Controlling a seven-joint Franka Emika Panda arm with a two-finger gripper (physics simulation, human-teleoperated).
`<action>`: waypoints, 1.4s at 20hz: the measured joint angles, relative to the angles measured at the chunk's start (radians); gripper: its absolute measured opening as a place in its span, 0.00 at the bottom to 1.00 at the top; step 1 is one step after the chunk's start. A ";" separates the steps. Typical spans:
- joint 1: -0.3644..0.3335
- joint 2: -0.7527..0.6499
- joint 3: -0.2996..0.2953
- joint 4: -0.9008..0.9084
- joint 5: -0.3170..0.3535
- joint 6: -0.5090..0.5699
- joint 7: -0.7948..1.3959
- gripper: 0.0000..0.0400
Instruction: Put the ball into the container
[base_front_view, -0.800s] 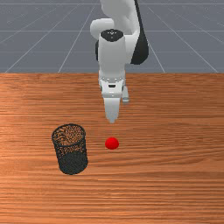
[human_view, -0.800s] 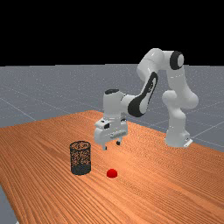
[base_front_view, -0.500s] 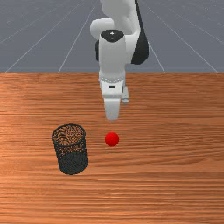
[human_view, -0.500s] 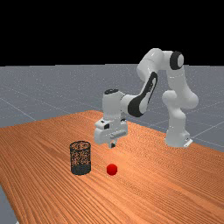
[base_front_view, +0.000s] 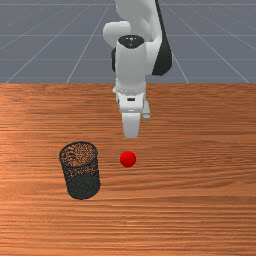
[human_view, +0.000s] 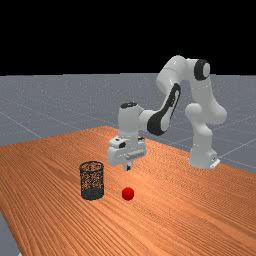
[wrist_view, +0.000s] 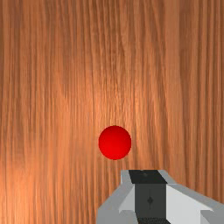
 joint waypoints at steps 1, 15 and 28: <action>0.000 0.004 0.000 0.005 0.000 0.003 0.000 0.00; 0.018 0.071 -0.015 0.042 -0.030 0.007 0.030 1.00; 0.023 0.156 -0.006 0.076 -0.021 0.026 0.035 1.00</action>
